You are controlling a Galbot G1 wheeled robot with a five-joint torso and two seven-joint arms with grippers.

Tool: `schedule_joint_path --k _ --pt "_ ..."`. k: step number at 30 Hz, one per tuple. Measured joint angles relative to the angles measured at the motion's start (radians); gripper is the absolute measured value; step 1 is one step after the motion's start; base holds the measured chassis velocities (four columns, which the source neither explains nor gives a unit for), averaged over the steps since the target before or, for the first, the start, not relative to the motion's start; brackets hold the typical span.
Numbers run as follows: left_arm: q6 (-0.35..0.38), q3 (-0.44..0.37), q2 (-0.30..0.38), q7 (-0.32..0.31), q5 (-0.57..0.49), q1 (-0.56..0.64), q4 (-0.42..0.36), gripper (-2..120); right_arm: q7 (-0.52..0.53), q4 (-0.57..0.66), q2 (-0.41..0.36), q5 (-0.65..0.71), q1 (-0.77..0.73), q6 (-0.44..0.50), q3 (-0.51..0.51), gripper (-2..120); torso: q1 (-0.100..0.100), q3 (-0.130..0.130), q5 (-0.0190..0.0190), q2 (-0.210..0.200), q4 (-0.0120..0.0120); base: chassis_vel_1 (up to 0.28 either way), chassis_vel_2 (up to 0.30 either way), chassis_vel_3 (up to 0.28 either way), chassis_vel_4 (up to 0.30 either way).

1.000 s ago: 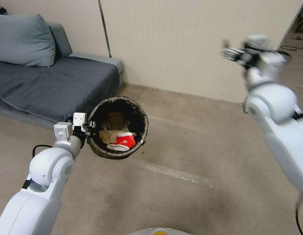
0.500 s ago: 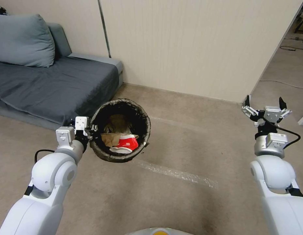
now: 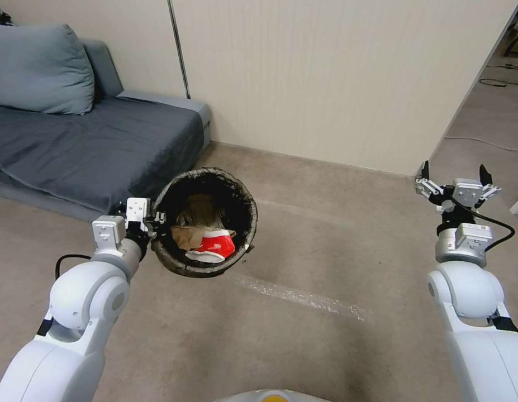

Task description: Pick up the trash bin, then pick up the garbage from the floor and place it into the trash bin.

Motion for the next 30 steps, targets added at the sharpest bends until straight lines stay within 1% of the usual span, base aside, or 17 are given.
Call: schedule_joint_path --k 8,12,17,30 --pt "0.0 -0.01 0.005 0.002 -0.001 0.003 -0.002 1 0.008 -0.005 0.003 0.003 -0.015 -0.003 0.007 100 0.0 0.0 0.0 0.0 0.0 0.021 0.022 0.029 0.018" --pt "0.0 -0.008 0.004 0.002 -0.001 0.002 -0.002 1 0.008 -0.007 0.004 0.004 -0.016 -0.002 0.007 100 0.0 0.0 0.0 0.0 0.0003 0.079 0.067 0.072 0.066" --pt "0.0 -0.005 0.005 0.003 -0.003 0.0 -0.001 1 0.009 -0.012 0.007 0.003 -0.016 -0.002 0.001 100 0.0 0.0 0.0 0.0 0.0 0.073 0.074 0.072 0.073" --pt "0.0 -0.004 0.018 0.004 -0.009 -0.002 0.005 1 0.01 -0.021 0.02 -0.008 -0.022 0.004 -0.015 100 0.0 0.0 0.0 0.0 0.0001 0.069 0.075 0.07 0.064"
